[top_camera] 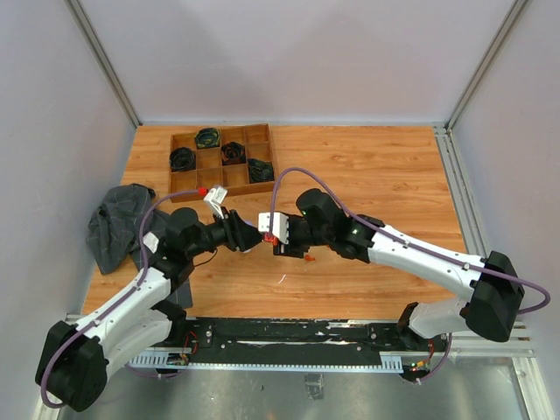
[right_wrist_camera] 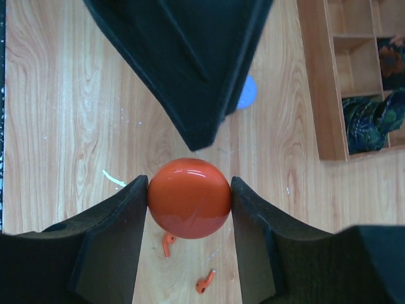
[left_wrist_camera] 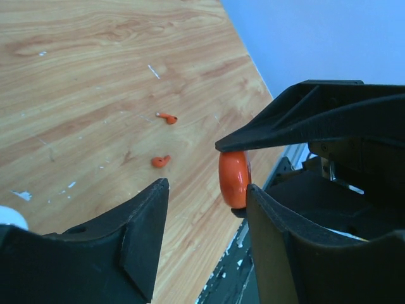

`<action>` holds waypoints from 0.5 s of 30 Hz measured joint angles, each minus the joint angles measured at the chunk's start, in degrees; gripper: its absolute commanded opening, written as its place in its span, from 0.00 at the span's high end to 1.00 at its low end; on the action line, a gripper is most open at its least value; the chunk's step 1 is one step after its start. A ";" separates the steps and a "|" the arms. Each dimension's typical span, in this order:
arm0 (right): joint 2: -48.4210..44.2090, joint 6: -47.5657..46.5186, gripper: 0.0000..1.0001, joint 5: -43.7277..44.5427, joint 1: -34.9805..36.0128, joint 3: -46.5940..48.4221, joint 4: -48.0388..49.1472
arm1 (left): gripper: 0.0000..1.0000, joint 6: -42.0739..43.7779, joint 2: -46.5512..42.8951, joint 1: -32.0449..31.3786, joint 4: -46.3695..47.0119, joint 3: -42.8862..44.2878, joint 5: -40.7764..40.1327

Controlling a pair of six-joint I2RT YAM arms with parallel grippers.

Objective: Insert the wireless bluetooth earbuds into the charging case
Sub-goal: Pick up the charging case at the center of the board.

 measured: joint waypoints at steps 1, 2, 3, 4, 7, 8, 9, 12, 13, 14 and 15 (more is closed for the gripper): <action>0.00 -0.96 0.62 0.17 0.57 0.02 0.02 | 0.45 -0.22 0.39 0.00 0.52 0.00 0.90; 0.00 -1.77 0.62 0.15 0.90 0.02 0.02 | 0.46 -0.42 0.83 0.00 0.85 0.02 1.64; 0.00 -2.54 0.61 0.33 1.38 0.02 0.00 | 0.46 -0.55 1.29 0.00 1.09 0.02 2.29; 0.00 -3.23 0.61 0.46 1.77 0.02 0.04 | 0.47 -0.63 1.84 0.00 1.42 0.02 3.02; 0.00 -4.94 0.61 0.57 2.80 0.02 0.11 | 0.49 -1.55 3.04 0.00 2.34 0.02 4.66; 0.02 -5.40 0.61 0.66 3.06 0.02 0.09 | 0.50 -1.75 3.30 0.00 2.75 0.02 5.11; 0.02 -5.75 0.61 0.70 3.30 0.02 0.13 | 0.51 -2.12 3.61 0.00 3.37 0.02 5.66; 0.07 -6.99 0.61 0.90 3.82 0.04 0.24 | 0.55 -2.99 4.46 -0.02 4.94 0.02 6.97; 0.07 -7.23 0.61 0.98 4.00 0.04 0.22 | 0.55 -3.13 4.68 -0.02 5.25 0.02 7.28; 0.11 -7.61 0.61 1.11 4.15 0.04 0.20 | 0.56 -3.19 4.96 -0.07 5.53 0.02 7.74; 0.17 -7.98 0.61 1.18 4.28 0.04 0.22 | 0.56 -3.23 5.27 -0.09 5.92 0.02 8.17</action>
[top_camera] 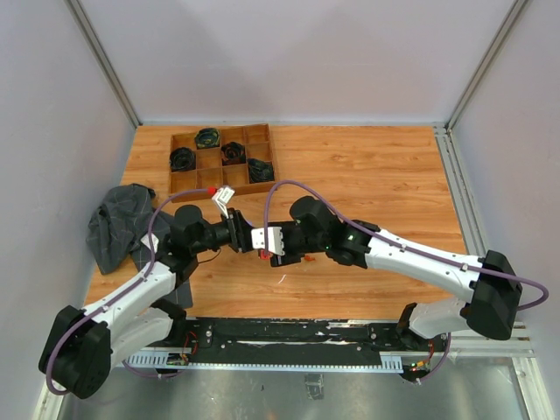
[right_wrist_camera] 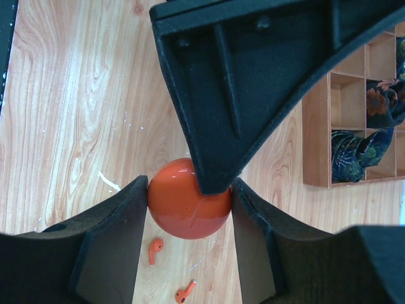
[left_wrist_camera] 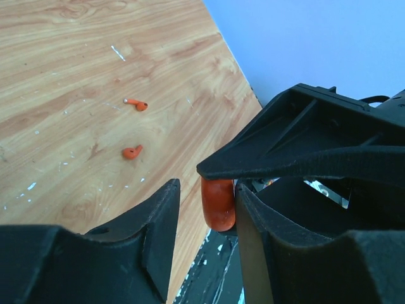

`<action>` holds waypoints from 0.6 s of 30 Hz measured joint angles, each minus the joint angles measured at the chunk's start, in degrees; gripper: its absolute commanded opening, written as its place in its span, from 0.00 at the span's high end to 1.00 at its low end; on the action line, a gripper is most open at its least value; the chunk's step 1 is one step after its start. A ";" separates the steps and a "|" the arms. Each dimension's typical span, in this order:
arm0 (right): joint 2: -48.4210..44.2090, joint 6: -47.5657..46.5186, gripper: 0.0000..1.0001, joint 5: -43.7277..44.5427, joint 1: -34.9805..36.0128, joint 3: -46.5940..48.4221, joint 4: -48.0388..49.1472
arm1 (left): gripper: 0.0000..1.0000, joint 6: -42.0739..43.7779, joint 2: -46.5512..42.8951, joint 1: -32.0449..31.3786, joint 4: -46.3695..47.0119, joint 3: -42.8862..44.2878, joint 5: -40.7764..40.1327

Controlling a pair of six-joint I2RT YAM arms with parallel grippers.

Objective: Insert the wireless bluetooth earbuds into the charging case
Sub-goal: Pick up the charging case at the center of the board.

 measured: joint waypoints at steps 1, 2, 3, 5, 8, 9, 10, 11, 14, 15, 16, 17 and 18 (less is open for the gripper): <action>0.09 -0.28 0.61 0.04 0.15 0.00 0.04 | 0.57 -0.04 0.26 -0.11 0.26 0.00 0.33; 0.17 -0.55 0.61 0.07 0.26 0.00 0.04 | 0.57 -0.13 0.59 -0.28 0.48 0.00 0.59; 0.24 -0.81 0.61 0.07 0.35 0.00 0.07 | 0.58 -0.15 0.94 -0.50 0.61 0.00 0.90; 0.28 -1.33 0.61 0.09 0.46 0.00 0.04 | 0.59 -0.20 1.55 -0.87 0.85 0.00 1.44; 0.42 -1.95 0.61 0.09 0.48 0.00 0.09 | 0.61 -0.20 2.23 -1.25 1.20 0.00 2.10; 0.46 -2.12 0.60 0.09 0.48 0.00 0.09 | 0.62 -0.20 2.43 -1.36 1.22 0.00 2.29; 0.50 -2.27 0.60 0.09 0.50 0.00 0.07 | 0.63 -0.17 2.58 -1.46 1.29 0.00 2.47; 0.50 -2.49 0.60 0.09 0.52 0.00 0.07 | 0.65 -0.17 2.73 -1.53 1.38 0.00 2.71; 0.55 -3.21 0.59 0.31 0.52 0.00 0.04 | 0.71 -0.20 3.08 -1.60 1.81 0.04 3.28; 0.57 -3.41 0.59 0.42 0.52 0.00 0.04 | 0.75 -0.20 3.21 -1.66 1.95 0.11 3.41; 0.59 -3.61 0.57 0.52 0.55 0.00 0.02 | 0.79 -0.26 3.34 -1.70 1.99 0.20 3.45; 0.61 -3.80 0.53 0.68 0.55 0.00 -0.02 | 0.83 -0.35 3.56 -1.73 1.99 0.28 3.50; 0.61 -4.04 0.49 0.85 0.55 0.00 -0.04 | 0.86 -0.42 3.74 -1.73 2.05 0.35 3.56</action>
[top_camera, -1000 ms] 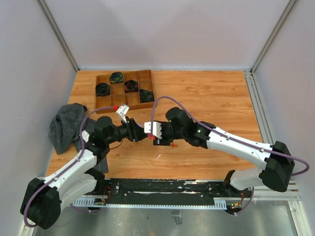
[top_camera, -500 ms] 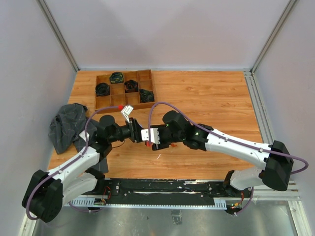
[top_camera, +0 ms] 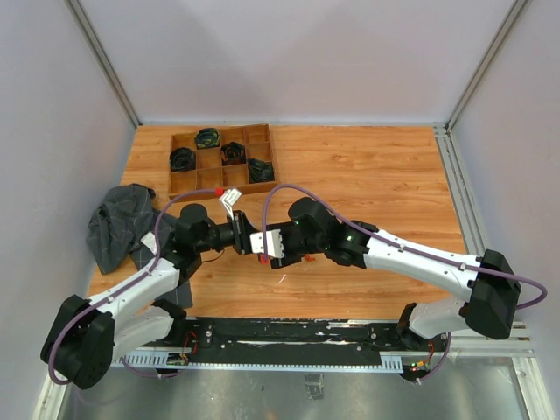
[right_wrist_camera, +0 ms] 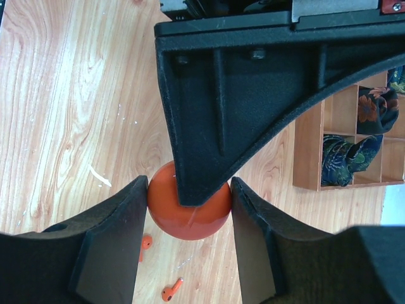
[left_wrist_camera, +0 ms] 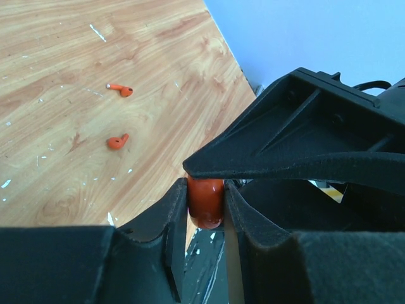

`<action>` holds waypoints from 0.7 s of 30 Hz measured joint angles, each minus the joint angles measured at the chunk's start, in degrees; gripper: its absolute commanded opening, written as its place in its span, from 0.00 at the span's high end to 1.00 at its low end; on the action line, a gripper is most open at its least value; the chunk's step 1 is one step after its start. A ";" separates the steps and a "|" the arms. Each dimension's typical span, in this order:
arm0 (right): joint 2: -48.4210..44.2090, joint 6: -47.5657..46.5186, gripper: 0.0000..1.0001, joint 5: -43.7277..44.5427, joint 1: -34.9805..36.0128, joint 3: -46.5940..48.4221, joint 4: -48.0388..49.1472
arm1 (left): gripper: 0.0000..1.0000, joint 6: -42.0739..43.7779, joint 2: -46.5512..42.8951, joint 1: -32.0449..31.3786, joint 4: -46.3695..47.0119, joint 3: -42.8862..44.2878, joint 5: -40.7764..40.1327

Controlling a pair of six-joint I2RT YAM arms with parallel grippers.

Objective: Insert the wireless bluetooth earbuds into the charging case
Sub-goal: Pick up the charging case at the center of the board.

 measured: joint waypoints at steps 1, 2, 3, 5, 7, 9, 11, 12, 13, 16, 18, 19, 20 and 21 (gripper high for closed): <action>0.00 -0.17 0.44 0.09 0.00 0.00 -0.07 | 0.88 -0.07 0.15 0.00 0.07 0.02 0.04; 0.00 -0.37 0.40 0.11 0.00 0.00 -0.13 | 0.90 -0.07 0.17 0.00 0.09 0.04 0.04; 0.00 -0.55 0.35 0.09 0.02 0.00 -0.17 | 0.91 -0.02 0.13 -0.02 0.11 0.04 0.04; 0.00 -0.76 0.28 0.13 0.02 0.00 0.09 | 0.94 0.55 -0.24 -0.15 0.11 0.04 0.26; -0.39 -0.87 0.22 0.52 0.00 0.00 0.37 | 0.96 1.60 -1.01 -0.37 -0.35 0.04 0.24; -1.42 -0.74 0.18 0.81 0.00 0.00 0.42 | 0.98 3.02 -2.38 -0.52 -0.90 0.02 -0.09; -3.41 0.13 0.17 0.76 -0.31 -0.02 0.39 | 1.00 4.35 -4.13 -0.52 -0.96 -0.07 -0.81; -4.46 0.76 0.17 0.50 -0.55 -0.04 0.39 | 1.00 5.03 -5.22 -0.52 -0.85 -0.15 -1.27; -5.79 1.79 0.17 -0.33 -1.05 -0.07 0.44 | 1.00 5.55 -6.29 -0.52 -0.44 -0.42 -1.68; -9.64 6.29 0.19 -4.96 -4.35 -0.59 1.38 | 1.00 7.06 -9.60 -0.52 1.84 -1.99 -3.50; -11.39 10.01 0.20 -9.51 -7.67 -1.53 2.97 | 1.00 8.57 -12.04 -0.52 3.43 -3.41 -4.96; -12.20 13.84 0.21 -13.64 -9.92 -2.97 4.87 | 1.00 9.40 -13.27 -0.52 4.33 -4.11 -5.66; -12.57 14.58 0.21 -14.43 -11.34 -3.28 5.25 | 1.00 10.14 -14.21 -0.52 5.27 -4.61 -6.23; -12.72 16.44 0.22 -16.24 -12.83 -4.07 6.29 | 1.00 10.69 -14.91 -0.55 6.27 -5.01 -6.60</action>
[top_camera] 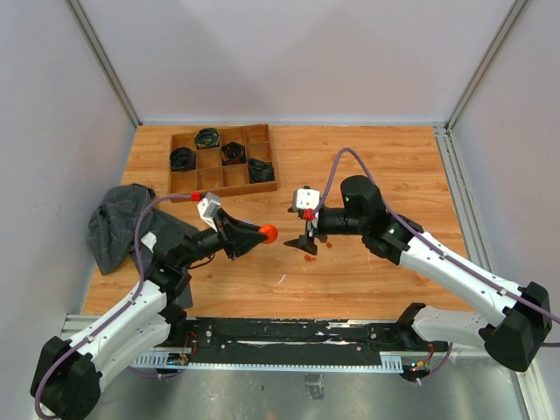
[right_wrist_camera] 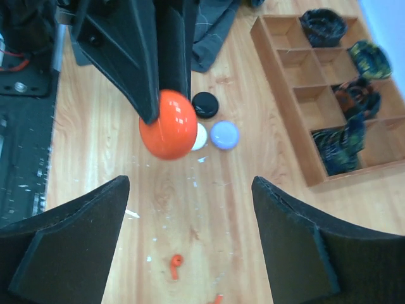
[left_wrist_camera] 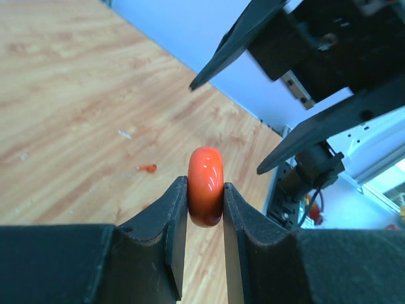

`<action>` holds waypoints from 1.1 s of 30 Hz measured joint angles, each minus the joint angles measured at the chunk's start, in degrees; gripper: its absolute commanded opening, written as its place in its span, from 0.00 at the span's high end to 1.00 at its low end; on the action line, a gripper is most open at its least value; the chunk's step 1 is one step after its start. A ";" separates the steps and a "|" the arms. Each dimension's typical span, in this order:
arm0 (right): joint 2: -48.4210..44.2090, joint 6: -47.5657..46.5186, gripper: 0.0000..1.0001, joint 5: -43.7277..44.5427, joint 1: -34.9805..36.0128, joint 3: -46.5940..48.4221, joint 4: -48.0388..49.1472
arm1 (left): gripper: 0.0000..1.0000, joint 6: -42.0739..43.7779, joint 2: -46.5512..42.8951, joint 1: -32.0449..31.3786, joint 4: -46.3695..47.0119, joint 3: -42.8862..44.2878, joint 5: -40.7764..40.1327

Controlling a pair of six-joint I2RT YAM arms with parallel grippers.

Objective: Insert the wireless bluetooth earbuds into the charging case
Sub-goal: Pick up the charging case at the center of the board.

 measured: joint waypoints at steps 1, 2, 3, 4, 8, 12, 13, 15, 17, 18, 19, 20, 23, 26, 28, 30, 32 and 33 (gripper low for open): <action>-0.04 2.62 0.22 -2.10 -1.42 -0.96 1.38 | 1.00 0.55 -0.79 0.00 1.66 -0.59 -0.46; -0.02 4.94 0.22 -3.85 -2.49 -1.79 2.64 | 1.00 0.92 -1.53 0.00 3.50 -1.27 -0.87; 0.00 7.02 0.23 -4.98 -2.89 -2.49 3.80 | 1.00 1.22 -2.14 -0.02 4.90 -1.84 -1.09; 0.07 9.05 0.23 -6.62 -3.32 -3.21 5.11 | 1.00 1.60 -2.69 -0.02 6.45 -2.40 -1.25; 0.22 16.65 0.27 -11.17 -3.50 -4.22 10.49 | 1.00 3.06 -3.48 -0.02 11.34 -3.13 -1.01; 0.90 22.18 0.33 -13.31 -3.50 -4.22 15.10 | 1.00 4.94 -3.52 -0.02 14.56 -3.37 0.02; 1.14 23.08 0.35 -13.68 -3.50 -4.22 15.72 | 1.00 5.27 -3.56 -0.02 15.32 -3.56 0.35; 1.81 24.87 0.39 -14.51 -3.50 -4.22 16.74 | 1.00 5.97 -3.61 -0.02 17.14 -4.11 1.11; 2.47 26.25 0.42 -15.30 -3.50 -4.22 17.38 | 1.00 6.51 -3.61 -0.02 18.58 -4.50 2.12; 2.69 26.73 0.43 -15.58 -3.50 -4.17 17.49 | 1.00 6.82 -3.58 -0.02 19.19 -4.59 2.56; 2.93 27.26 0.45 -16.04 -3.50 -4.11 17.59 | 1.00 7.08 -3.58 -0.02 19.69 -4.61 3.02; 3.08 27.71 0.46 -16.39 -3.50 -4.07 17.77 | 1.00 7.32 -3.58 -0.02 20.15 -4.61 3.45; 3.41 28.48 0.50 -17.16 -3.50 -3.61 17.86 | 1.00 7.93 -3.58 -0.02 21.33 -4.61 4.68; 3.65 29.31 0.54 -18.01 -3.50 -3.08 18.38 | 1.00 8.50 -3.54 -0.07 22.03 -4.61 5.73; 3.80 29.73 0.57 -18.73 -3.50 -3.02 18.97 | 1.00 8.87 -3.23 -0.24 22.47 -4.61 6.36; 4.11 29.94 0.60 -19.17 -3.50 -2.73 19.06 | 1.00 9.05 -2.78 -0.46 22.58 -4.61 6.91; 4.59 30.18 0.65 -19.67 -3.50 -2.38 19.15 | 1.00 9.18 -2.38 -0.66 22.77 -4.61 7.19; 4.72 30.25 0.67 -19.98 -3.50 -2.34 19.19 | 1.00 9.27 -2.27 -0.76 22.84 -4.61 7.28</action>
